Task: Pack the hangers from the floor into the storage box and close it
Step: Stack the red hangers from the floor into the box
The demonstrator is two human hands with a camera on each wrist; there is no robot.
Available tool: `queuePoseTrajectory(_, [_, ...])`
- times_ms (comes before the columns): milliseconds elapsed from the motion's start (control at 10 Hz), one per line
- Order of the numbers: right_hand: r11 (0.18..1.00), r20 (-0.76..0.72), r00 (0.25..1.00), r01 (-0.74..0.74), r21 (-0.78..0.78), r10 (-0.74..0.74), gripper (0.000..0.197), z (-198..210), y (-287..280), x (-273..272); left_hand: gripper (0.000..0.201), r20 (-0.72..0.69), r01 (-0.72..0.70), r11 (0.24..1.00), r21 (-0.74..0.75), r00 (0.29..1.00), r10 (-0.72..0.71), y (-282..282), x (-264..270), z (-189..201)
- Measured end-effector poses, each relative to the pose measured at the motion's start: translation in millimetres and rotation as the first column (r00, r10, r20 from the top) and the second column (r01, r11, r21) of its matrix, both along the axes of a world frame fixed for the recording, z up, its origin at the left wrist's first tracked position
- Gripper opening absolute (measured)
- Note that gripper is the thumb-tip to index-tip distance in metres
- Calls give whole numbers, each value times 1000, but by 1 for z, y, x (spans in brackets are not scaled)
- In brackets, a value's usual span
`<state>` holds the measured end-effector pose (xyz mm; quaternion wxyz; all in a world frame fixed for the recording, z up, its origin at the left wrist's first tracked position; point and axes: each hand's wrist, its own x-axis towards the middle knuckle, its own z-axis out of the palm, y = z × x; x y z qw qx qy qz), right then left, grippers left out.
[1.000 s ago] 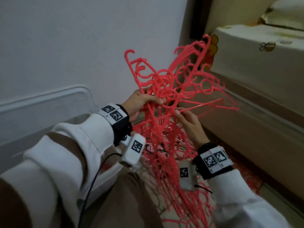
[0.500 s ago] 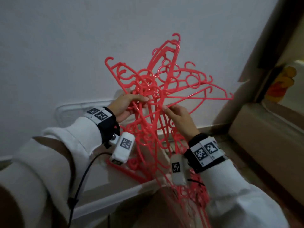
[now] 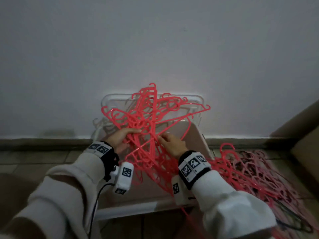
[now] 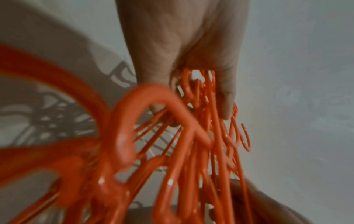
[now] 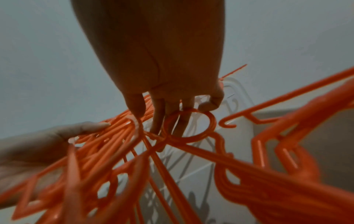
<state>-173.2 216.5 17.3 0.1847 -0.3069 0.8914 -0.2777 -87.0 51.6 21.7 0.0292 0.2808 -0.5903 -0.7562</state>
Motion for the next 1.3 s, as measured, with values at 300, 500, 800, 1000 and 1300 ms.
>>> queuePoseTrajectory(300, [924,-7,964,-252,289,265,31,-27,-33,16,15,368,25,1000,-11,930,-19,-38,22,-54])
queuePoseTrajectory(500, [774,171,890,-452,444,422,37,-40,-50,30,16,545,40,979,-202,835,78,-44,34,-82])
queuePoseTrajectory(800, [903,-81,977,-147,405,195,33,-8,-5,-7,39,600,202,853,-482,785,153,-11,7,-62])
queuePoseTrajectory(1000, [790,-128,950,308,531,-284,77,-30,84,-53,41,435,250,642,-725,889,145,27,-27,-41])
queuePoseTrajectory(1300, [755,-120,985,171,633,-122,34,-49,110,-57,33,608,703,500,-506,702,-371,81,-62,-76])
